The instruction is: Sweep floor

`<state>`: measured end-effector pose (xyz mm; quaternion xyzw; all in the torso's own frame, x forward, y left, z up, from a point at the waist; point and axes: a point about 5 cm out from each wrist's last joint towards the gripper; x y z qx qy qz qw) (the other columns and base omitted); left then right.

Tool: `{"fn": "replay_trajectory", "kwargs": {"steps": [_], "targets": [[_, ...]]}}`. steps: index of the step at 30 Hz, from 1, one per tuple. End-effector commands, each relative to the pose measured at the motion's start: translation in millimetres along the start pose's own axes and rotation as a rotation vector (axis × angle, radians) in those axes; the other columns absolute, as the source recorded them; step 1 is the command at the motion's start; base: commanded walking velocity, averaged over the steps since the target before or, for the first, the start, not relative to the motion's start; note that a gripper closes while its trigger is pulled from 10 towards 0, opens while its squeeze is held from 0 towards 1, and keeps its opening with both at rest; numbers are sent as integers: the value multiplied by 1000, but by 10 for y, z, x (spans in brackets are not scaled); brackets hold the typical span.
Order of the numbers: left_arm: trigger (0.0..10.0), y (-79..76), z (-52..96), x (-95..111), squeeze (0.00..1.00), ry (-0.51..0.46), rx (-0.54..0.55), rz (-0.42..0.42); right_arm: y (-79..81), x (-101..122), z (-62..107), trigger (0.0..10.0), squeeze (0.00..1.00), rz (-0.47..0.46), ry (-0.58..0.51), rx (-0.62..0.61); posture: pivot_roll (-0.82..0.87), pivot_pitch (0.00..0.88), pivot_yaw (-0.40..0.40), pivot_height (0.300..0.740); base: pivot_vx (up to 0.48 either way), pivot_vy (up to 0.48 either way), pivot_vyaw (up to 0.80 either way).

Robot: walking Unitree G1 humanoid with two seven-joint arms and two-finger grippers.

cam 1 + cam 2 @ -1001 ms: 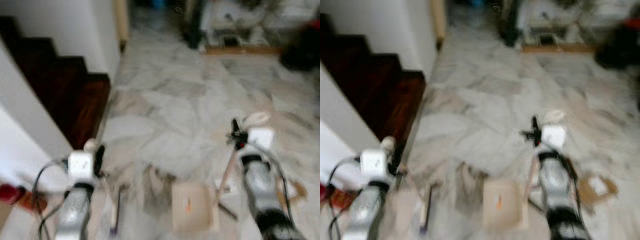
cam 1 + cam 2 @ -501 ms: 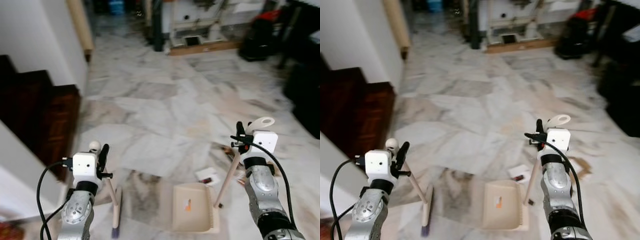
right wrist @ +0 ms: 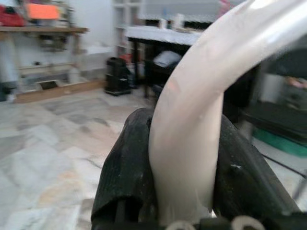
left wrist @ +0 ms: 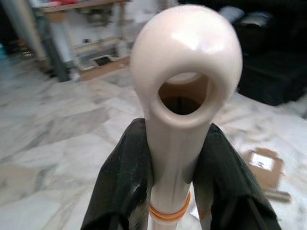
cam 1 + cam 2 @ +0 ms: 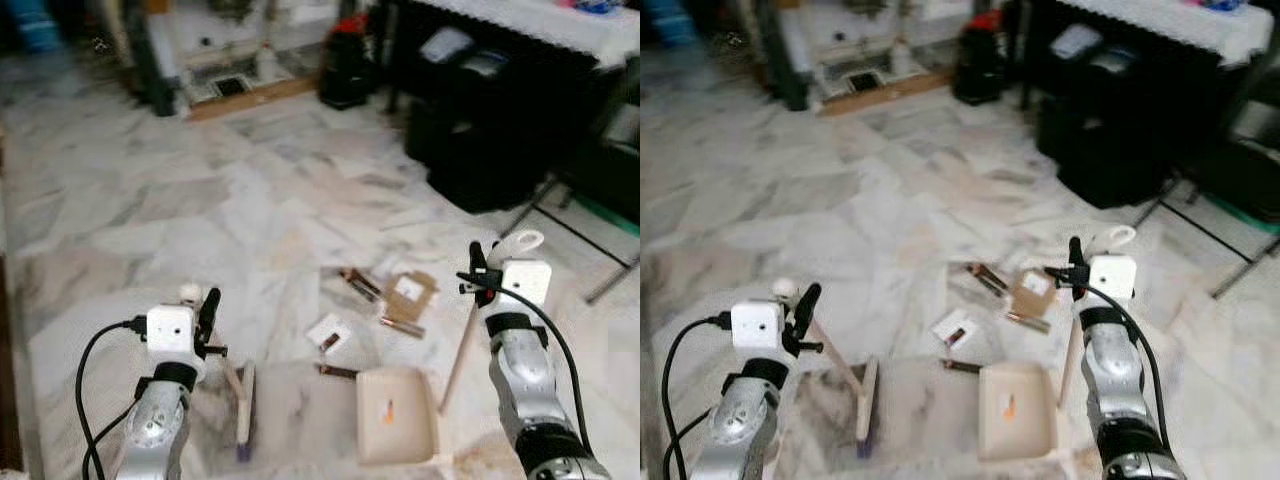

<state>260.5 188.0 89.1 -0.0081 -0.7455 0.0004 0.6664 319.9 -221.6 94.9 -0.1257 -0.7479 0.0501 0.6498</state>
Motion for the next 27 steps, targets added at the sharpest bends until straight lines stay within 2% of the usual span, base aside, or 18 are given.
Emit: {"fn": "replay_trajectory", "kwargs": {"steps": [1, 12, 27], "targets": [[10000, -22, -19, 68, 0, -43, -13, -1, -24, 75, -40, 10000, 0, 5, -35, -3, 59, 4, 47, 740, 0, 0, -800], [10000, -26, -28, 68, 0, -43, -22, -3, -23, 80, -36, 10000, 0, 6, -40, 1, 57, 0, 46, 740, 0, 0, -783], [10000, -20, -16, 89, 0, -56, -12, 12, -20, 89, -28, 10000, 0, 9, -53, -4, 64, 10, 46, 740, 0, 0, 0]]}}
Point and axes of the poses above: a point about 5 cm out from each wrist's last joint towards the gripper, its own z axis pointing back from the gripper into the wrist, its own x axis along the axis of the wrist's last joint, y = z × x, and after that the axes turned 6 degrees about z, right-handed
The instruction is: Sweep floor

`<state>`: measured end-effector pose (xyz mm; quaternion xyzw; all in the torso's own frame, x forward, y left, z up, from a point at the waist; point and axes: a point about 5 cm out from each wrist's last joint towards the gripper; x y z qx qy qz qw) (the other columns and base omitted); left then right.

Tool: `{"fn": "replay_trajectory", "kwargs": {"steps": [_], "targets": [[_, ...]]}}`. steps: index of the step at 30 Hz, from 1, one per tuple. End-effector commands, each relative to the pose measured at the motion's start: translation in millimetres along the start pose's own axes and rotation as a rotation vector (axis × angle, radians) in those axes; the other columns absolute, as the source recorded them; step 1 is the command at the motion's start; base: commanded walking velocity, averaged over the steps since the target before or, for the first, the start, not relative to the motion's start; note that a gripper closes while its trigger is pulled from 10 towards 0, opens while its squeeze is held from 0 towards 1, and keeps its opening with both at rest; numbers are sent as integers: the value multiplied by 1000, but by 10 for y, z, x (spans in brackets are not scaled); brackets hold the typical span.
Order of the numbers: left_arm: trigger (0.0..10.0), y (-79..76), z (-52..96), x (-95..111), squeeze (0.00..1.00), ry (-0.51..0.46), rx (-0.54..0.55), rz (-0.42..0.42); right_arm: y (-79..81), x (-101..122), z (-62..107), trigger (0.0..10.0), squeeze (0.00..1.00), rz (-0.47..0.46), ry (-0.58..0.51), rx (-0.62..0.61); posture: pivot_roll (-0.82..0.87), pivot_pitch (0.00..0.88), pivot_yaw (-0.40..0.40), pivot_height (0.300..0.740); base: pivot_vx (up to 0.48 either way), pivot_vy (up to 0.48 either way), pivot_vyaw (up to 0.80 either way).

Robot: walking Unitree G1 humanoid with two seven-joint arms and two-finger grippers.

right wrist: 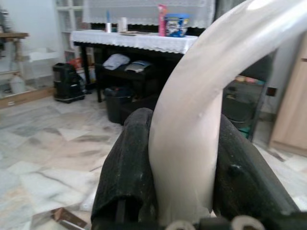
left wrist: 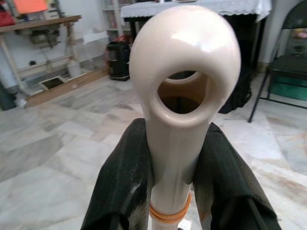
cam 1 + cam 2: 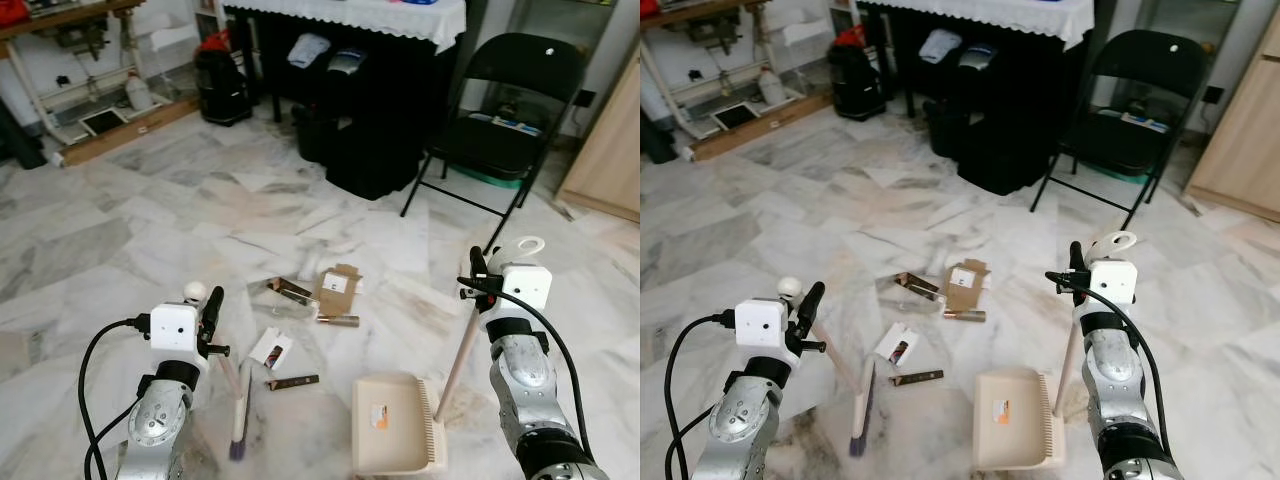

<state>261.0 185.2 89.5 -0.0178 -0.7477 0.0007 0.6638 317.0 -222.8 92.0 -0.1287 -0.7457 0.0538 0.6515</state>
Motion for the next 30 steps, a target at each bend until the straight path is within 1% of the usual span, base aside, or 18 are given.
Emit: {"fn": "replay_trajectory", "kwargs": {"steps": [1, 4, 7, 9, 16, 22, 30], "targets": [[10000, 8, -6, 83, 0, -48, 1, -4, -8, 112, -59, 10000, 0, -3, -55, -6, 64, 10, 46, 740, 0, 0, 0], [10000, 11, -4, 82, 0, -45, 4, -8, 13, 106, -65, 10000, 0, -24, -43, -5, 66, 17, 47, 740, 0, 0, 0], [10000, 15, -5, 84, 0, -45, 7, -10, 11, 99, -68, 10000, 0, -40, -36, -10, 65, 19, 47, 740, 0, 0, -731], [10000, 15, -7, 86, 0, -45, 7, -13, 11, 108, -70, 10000, 0, -14, -43, -3, 67, 20, 46, 740, 0, 0, -788], [10000, 22, -2, 79, 0, -42, 11, -17, 5, 97, -63, 10000, 0, -22, -39, -2, 65, 22, 46, 740, 0, 0, -781], [10000, 19, -4, 77, 0, -41, 11, -24, 13, 115, -63, 10000, 0, -8, -55, 2, 65, 25, 44, 740, 0, 0, 0], [10000, 15, 0, 70, 0, -39, 15, -27, 21, 116, -61, 10000, 0, -9, -55, 6, 66, 26, 41, 740, 0, -430, 0]]}}
Point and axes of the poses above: a point about 5 cm out from each wrist's last joint towards the gripper, its own z axis pointing back from the gripper into the wrist, its own x axis along the axis of the wrist's last joint, y = z × x, and after that the axes turned 6 degrees about z, right-handed
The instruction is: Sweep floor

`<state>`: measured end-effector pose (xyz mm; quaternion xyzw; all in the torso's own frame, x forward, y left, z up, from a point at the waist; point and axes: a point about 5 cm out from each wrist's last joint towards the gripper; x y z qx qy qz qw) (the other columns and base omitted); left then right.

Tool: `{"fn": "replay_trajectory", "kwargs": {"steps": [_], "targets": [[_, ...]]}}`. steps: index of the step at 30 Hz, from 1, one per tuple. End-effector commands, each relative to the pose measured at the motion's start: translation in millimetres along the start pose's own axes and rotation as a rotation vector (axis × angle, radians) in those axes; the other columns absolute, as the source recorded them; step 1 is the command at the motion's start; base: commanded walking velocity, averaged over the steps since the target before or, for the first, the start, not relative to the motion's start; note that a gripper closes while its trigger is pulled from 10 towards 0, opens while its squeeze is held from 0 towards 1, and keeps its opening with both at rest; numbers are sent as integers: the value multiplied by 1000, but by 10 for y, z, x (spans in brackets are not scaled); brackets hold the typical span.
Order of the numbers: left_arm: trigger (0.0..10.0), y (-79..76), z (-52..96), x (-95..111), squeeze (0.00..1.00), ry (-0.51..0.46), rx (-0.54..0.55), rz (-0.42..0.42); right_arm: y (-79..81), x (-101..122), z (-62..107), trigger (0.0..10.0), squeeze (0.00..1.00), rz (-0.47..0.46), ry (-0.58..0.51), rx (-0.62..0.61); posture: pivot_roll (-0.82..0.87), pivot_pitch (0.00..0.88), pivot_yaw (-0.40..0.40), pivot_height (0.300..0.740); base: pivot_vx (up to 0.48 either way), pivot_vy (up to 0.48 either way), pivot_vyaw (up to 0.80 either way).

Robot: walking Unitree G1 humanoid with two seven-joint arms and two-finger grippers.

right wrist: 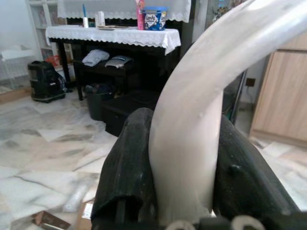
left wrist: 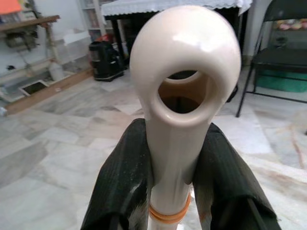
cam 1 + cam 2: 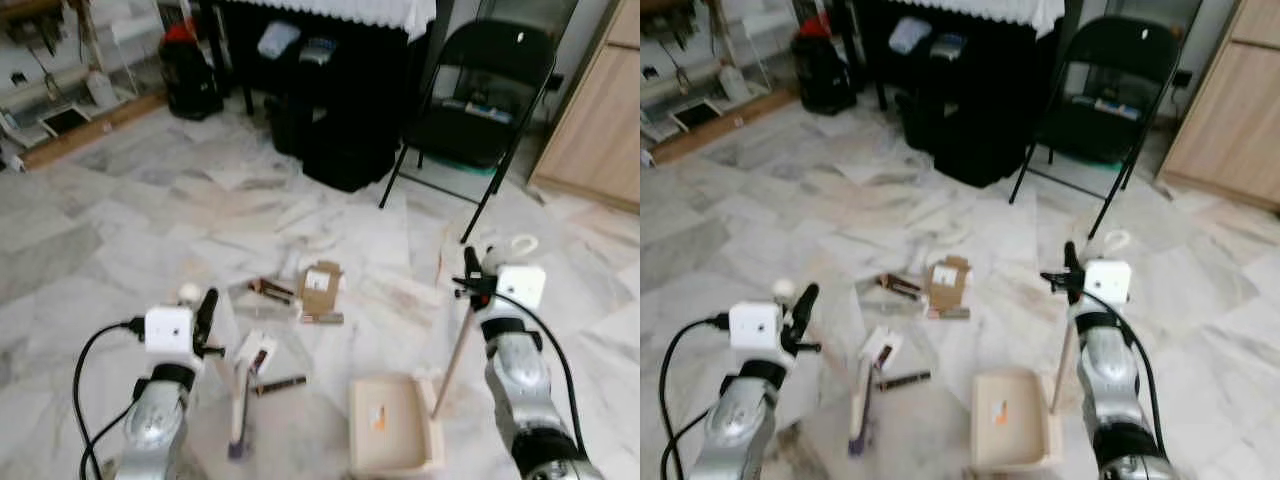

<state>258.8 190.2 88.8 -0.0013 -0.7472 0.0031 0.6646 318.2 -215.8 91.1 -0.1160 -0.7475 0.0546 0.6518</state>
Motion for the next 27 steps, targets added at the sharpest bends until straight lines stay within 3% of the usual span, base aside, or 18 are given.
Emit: {"fn": "replay_trajectory", "kwargs": {"steps": [1, 6, 27], "targets": [[10000, -33, -23, 74, 0, -41, -10, -6, -50, 104, -53, 10000, 0, 11, -51, -11, 66, 26, 41, 740, 0, -368, 0], [10000, -34, -22, 75, 0, -43, -10, -4, -51, 99, -45, 10000, 0, 12, -50, -9, 64, 25, 41, 740, 0, -344, 0], [10000, 15, -44, 127, 0, -70, 19, -4, -33, 111, -61, 10000, 0, 3, -52, -5, 65, 14, 39, 740, 37, 0, 0]]}}
Point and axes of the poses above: a point about 5 cm out from each wrist's last joint towards the gripper, its own z axis pointing back from the gripper into the wrist, its own x axis along the axis of the wrist's last joint, y = z × x, and after that the axes turned 6 degrees about z, right-handed
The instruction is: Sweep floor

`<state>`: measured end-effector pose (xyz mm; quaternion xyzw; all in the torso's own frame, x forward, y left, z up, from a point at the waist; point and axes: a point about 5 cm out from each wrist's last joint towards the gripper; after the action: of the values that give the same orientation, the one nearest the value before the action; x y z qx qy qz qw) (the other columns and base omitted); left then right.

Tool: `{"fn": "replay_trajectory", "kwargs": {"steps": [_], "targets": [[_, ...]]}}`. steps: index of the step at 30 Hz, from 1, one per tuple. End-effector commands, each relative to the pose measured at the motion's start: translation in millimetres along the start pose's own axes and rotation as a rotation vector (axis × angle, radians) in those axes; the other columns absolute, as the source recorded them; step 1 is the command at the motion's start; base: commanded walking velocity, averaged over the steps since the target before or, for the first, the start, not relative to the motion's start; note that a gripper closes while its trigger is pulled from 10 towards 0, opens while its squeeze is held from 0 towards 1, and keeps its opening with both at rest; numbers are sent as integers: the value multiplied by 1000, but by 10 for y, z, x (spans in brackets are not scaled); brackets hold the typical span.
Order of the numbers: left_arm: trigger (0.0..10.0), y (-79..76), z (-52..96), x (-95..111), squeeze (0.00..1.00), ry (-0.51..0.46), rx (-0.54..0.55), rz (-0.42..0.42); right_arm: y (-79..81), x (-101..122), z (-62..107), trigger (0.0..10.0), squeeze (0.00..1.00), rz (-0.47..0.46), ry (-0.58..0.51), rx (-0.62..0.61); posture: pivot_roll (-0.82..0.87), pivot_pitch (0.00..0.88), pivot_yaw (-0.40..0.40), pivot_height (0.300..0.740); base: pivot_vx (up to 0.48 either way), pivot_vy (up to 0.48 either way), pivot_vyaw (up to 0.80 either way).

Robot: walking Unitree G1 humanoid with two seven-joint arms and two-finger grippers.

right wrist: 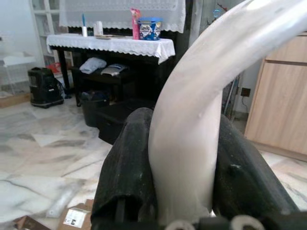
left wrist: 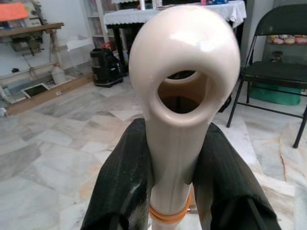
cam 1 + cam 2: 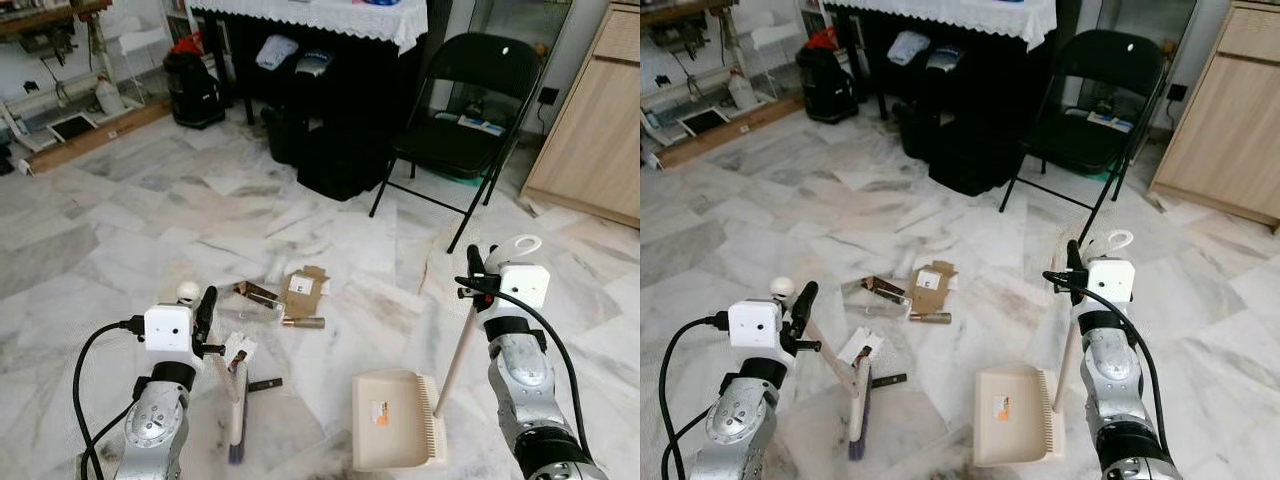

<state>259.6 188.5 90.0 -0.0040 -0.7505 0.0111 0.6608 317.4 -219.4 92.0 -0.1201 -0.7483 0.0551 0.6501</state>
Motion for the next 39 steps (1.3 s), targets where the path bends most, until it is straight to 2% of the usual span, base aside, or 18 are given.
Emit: {"fn": "replay_trajectory", "kwargs": {"steps": [1, 6, 8, 30, 36, 39], "targets": [[10000, 32, -32, 114, 0, -59, 10, -18, 8, 105, -64, 10000, 0, -11, -43, -2, 65, 14, 39, 740, 285, 0, 0], [10000, 38, -27, 111, 0, -58, 14, -20, -6, 89, -63, 10000, 0, -31, -31, -8, 65, 17, 40, 740, 299, 0, -462], [10000, 42, -28, 114, 0, -59, 17, -21, -11, 98, -65, 10000, 0, -10, -38, -5, 65, 17, 40, 740, 326, 0, -800], [10000, 60, -35, 132, 0, -65, 27, -29, 25, 115, -61, 10000, 0, -4, -53, 2, 67, 22, 44, 740, 334, 0, 0], [10000, 70, -36, 135, 0, -65, 29, -31, 51, 136, -49, 10000, 0, 29, -74, 27, 68, 23, 44, 740, 334, 0, 0], [10000, 72, -38, 133, 0, -65, 30, -32, 65, 136, -49, 10000, 0, 31, -73, 35, 68, 23, 44, 740, 336, 0, 800]]}}
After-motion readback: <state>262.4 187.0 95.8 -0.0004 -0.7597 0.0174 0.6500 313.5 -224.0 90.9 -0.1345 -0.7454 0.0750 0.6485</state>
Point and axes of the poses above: a point about 5 cm out from each wrist's last joint towards the gripper, its own z axis pointing back from the gripper into the wrist, its own x axis along the axis of the wrist's last joint, y = z × x, and after that the axes turned 6 degrees about z, right-handed
